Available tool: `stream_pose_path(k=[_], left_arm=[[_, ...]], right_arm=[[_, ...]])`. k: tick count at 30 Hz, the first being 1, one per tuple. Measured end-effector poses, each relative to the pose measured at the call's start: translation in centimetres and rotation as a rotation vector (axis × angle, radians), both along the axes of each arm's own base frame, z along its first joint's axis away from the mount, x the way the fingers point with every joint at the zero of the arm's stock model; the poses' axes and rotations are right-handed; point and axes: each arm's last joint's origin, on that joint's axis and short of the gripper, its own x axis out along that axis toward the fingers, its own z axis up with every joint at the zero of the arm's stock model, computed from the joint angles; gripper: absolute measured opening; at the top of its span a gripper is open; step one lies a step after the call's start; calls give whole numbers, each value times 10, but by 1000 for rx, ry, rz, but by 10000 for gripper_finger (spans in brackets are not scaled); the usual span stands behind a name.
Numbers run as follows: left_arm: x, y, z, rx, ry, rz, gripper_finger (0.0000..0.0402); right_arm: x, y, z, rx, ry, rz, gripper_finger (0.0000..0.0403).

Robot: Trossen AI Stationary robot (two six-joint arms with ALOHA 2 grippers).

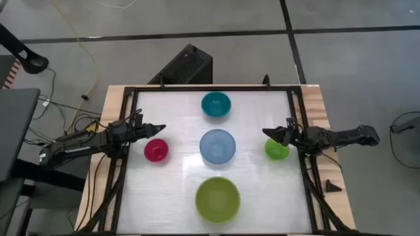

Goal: Nest bowls inside each other

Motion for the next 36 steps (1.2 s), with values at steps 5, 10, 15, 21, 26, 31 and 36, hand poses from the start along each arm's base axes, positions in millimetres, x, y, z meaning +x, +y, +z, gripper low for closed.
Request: stream_pose_path(k=[5, 10, 15, 21, 26, 31, 36], left_arm=[[0, 0, 1, -109, -65, 10, 141], [-1, 2, 4, -175, -143, 108, 141], [-2, 4, 23, -90, -323, 135, 141], [-19, -3, 68, 223, -708, 121, 141], [-30, -11, 98, 380, -834, 42, 141], [-26, -18, 136, 522, -771, -79, 141], [-10, -26, 173, 680, -730, -166, 141]], right_arm=[[0, 0, 2, -11, -24, -5, 209], [-3, 0, 21, -71, -196, -15, 209], [-9, 0, 42, -123, -384, 22, 209], [-12, 2, 74, -169, -440, 84, 209], [3, 8, 120, -256, -419, 179, 209], [42, 23, 158, -327, -265, 376, 209], [76, 49, 166, -333, 45, 568, 209]])
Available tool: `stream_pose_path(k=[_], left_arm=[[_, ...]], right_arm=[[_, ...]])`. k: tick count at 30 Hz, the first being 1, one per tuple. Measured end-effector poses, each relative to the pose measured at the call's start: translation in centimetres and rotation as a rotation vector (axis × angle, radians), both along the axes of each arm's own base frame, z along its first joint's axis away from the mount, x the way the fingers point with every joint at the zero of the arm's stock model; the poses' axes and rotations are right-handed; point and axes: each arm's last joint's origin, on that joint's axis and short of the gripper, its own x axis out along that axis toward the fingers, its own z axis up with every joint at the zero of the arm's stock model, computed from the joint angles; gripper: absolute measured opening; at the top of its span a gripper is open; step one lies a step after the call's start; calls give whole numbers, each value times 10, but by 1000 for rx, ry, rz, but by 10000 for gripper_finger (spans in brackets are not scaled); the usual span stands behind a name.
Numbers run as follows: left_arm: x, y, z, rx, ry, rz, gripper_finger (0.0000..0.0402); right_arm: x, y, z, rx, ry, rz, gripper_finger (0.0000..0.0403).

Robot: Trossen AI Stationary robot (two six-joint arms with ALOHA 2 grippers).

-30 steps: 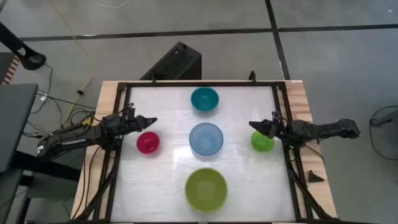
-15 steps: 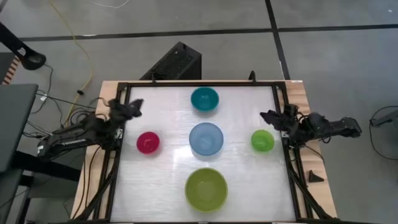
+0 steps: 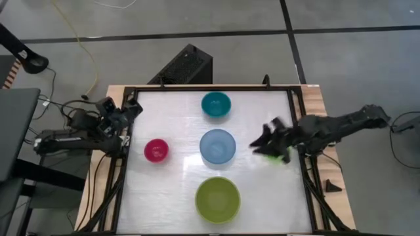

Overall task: Nest bowls inside each other
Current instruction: Prepare the light green bowl

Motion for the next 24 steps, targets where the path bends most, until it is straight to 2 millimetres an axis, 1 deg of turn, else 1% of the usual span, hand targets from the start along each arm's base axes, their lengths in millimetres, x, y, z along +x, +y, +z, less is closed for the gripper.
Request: stream_pose_path(k=[2, 4, 5, 7, 11, 14, 20, 24], left_arm=[[10, -3, 8, 37, 25, -11, 141], [19, -7, 12, 60, 50, -26, 141], [23, -8, 12, 68, 65, -34, 141], [32, -11, 9, 67, 99, -48, 141], [42, -14, 4, 65, 143, -64, 141], [44, -13, 3, 56, 153, -63, 141], [44, -13, 3, 34, 157, -61, 141], [45, -13, 1, 28, 175, -68, 141]], right_arm=[[9, 12, -5, -21, 109, 26, 209], [15, 23, -12, -7, 208, 27, 209], [17, 28, -14, 11, 239, 25, 209], [21, 40, -26, 43, 332, 24, 209], [32, 60, -48, 87, 456, -17, 210], [43, 70, -60, 152, 506, -37, 218], [69, 86, -90, 248, 580, -76, 232], [81, 94, -116, 279, 676, -90, 233]])
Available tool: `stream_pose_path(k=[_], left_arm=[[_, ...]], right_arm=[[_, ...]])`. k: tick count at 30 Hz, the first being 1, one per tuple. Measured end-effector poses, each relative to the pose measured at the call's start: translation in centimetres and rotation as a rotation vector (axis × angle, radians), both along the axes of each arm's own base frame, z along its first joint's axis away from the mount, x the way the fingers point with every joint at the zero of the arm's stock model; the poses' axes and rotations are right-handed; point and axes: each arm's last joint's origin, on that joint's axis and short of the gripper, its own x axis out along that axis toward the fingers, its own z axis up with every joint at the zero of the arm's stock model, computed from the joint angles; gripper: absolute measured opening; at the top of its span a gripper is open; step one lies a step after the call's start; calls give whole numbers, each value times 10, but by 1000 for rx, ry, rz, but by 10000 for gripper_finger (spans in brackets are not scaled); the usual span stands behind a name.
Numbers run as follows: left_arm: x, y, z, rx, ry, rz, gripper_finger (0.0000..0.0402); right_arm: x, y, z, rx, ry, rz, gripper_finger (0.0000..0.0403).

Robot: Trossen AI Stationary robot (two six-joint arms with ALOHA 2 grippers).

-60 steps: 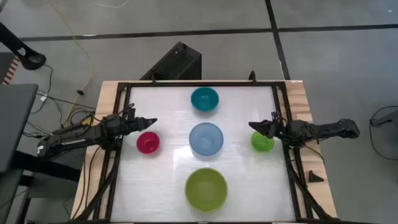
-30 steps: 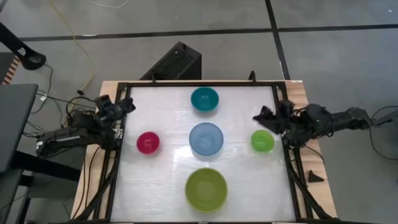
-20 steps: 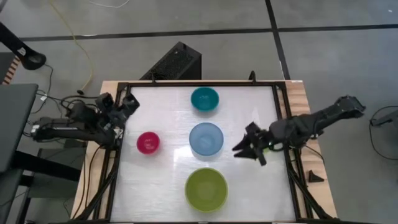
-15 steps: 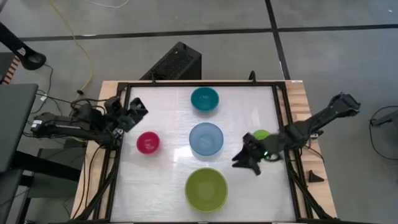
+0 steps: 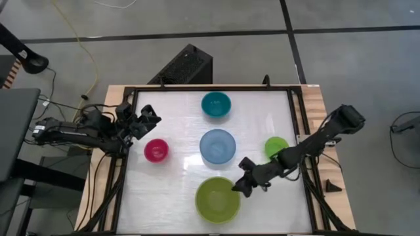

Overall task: Nest bowls inside each other
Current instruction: Prepare the light green bowl

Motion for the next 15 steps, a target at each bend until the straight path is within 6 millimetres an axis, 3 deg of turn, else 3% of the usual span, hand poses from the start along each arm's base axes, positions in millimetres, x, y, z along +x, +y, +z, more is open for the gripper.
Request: stream_pose_path(k=[8, 15], left_arm=[[0, 0, -1, -10, 9, -26, 141], [1, -1, -2, -23, 21, -49, 141]], right_arm=[[10, 7, -30, 22, 116, -19, 233], [15, 8, -41, 45, 152, -14, 229]])
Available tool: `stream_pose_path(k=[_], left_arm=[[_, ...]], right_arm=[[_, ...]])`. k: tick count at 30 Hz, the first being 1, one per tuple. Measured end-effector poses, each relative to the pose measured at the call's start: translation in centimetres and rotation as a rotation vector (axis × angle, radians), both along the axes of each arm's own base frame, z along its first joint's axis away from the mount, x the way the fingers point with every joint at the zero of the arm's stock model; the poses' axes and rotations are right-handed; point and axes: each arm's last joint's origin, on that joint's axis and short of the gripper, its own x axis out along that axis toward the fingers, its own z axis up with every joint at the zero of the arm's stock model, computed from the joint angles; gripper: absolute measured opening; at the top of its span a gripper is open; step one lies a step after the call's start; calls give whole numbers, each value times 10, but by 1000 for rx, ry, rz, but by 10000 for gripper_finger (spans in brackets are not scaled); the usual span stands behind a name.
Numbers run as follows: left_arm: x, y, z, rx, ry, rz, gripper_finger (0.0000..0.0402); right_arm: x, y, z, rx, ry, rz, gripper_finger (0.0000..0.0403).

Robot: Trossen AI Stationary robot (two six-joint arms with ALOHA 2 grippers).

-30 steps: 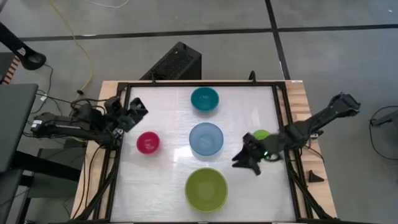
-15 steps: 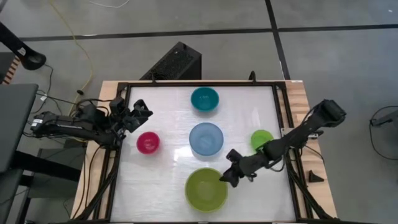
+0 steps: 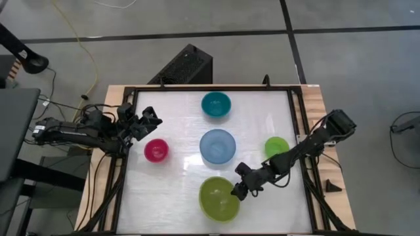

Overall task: Nest bowls inside each other
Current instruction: Prepare the light green bowl

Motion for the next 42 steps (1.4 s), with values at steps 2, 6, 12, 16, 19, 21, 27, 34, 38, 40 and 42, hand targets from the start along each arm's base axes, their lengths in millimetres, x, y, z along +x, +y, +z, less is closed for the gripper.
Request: stream_pose_path(k=[2, 6, 12, 16, 19, 21, 27, 34, 38, 40, 42], left_arm=[[0, 0, 0, 0, 2, -1, 141], [0, 0, 0, 0, 3, -1, 141], [0, 0, 0, -15, 3, -11, 141], [0, 0, 0, -15, 4, -11, 141], [0, 0, 0, -15, 3, -11, 141], [0, 0, 0, -15, 3, -11, 141], [0, 0, 0, -16, 3, -10, 141], [0, 0, 0, -22, 4, -14, 141], [0, 0, 0, -25, 4, -10, 141], [0, 0, 0, -25, 4, -10, 141], [0, 0, 0, -27, 4, -11, 141]], right_arm=[[0, -1, 2, 3, -5, -2, 227], [0, -2, 2, 9, 4, -11, 226], [2, -3, 3, 27, -11, -25, 225], [3, -3, 5, 35, -25, -24, 225], [3, -2, 3, 55, -8, 6, 225], [5, -3, -1, 68, 11, 19, 219], [16, -6, -18, 108, 50, 38, 139], [23, -29, -22, 59, 73, -13, 41], [23, -45, -20, 28, 114, -49, 51], [22, -51, -18, 8, 122, -50, 58], [23, -56, -15, -10, 105, -41, 61]])
